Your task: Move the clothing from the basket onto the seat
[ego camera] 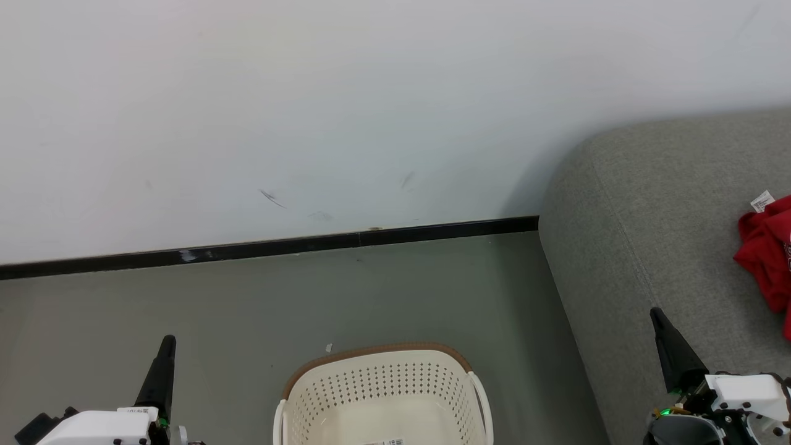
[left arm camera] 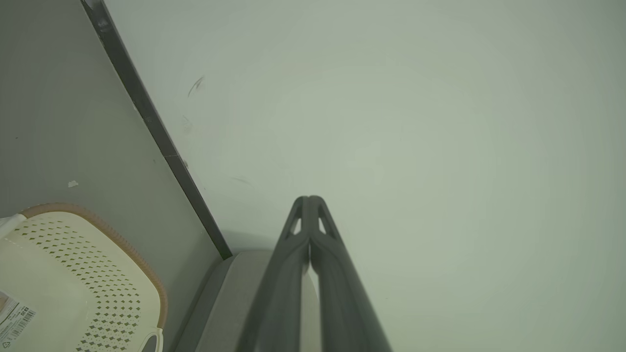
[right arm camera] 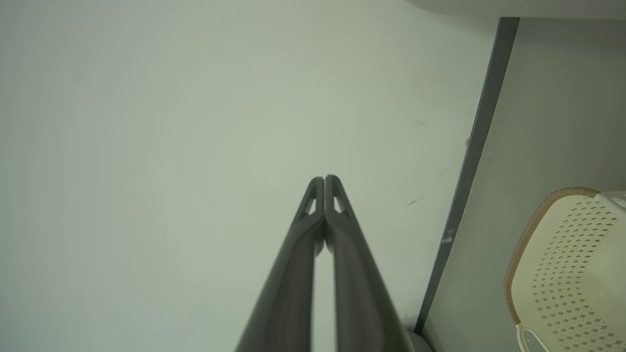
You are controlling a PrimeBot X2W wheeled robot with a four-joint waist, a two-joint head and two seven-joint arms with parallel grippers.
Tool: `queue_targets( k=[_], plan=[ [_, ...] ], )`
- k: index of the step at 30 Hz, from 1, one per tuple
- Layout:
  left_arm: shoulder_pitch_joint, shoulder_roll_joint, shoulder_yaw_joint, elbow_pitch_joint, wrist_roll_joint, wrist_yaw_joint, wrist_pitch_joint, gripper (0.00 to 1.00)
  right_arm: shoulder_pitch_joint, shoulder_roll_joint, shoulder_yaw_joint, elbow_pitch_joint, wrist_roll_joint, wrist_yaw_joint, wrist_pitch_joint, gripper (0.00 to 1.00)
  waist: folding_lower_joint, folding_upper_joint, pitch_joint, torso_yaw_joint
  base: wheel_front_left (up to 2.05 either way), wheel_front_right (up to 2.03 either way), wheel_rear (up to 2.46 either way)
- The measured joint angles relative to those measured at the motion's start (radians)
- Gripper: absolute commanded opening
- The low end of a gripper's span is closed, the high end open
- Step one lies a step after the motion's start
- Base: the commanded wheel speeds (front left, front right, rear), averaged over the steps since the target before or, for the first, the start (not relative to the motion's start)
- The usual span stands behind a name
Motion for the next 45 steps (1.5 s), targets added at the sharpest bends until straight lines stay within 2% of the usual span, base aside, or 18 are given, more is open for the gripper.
queue_targets(
  k=[45],
  plan=[
    [0.0, 0.0, -0.003, -0.003, -0.005, 0.0, -0.001, 0.0, 0.0, 0.0, -0.005, 0.001, 0.0, 0.0, 0.0, 0.0, -0.0002, 0.0, 0.0, 0.0, 0.0, 0.0, 0.0]
  ],
)
